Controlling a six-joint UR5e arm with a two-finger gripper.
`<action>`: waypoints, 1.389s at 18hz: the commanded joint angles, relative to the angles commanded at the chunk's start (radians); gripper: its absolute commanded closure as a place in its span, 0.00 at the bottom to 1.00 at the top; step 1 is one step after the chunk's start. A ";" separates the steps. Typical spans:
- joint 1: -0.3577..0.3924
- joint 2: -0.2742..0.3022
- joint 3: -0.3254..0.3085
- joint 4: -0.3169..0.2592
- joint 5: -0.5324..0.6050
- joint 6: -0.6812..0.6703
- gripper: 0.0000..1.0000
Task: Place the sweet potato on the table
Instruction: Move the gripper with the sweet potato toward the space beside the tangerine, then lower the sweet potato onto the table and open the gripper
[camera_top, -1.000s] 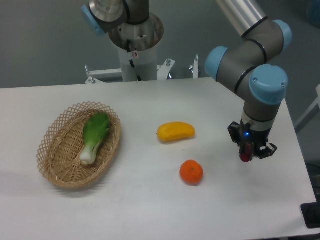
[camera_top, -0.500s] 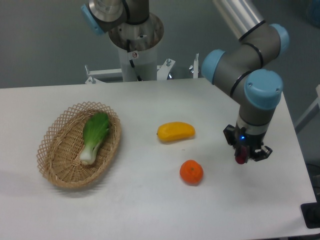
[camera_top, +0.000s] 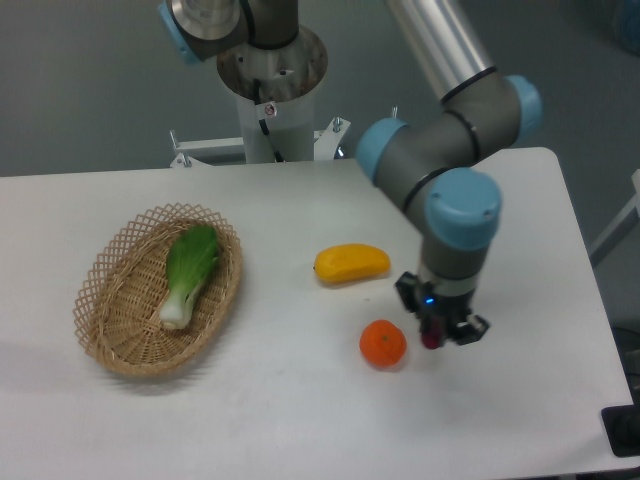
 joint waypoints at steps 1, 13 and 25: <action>-0.018 -0.002 -0.003 0.000 0.000 -0.014 0.81; -0.167 -0.049 -0.074 0.009 -0.005 -0.140 0.73; -0.169 -0.041 -0.060 0.014 -0.005 -0.134 0.00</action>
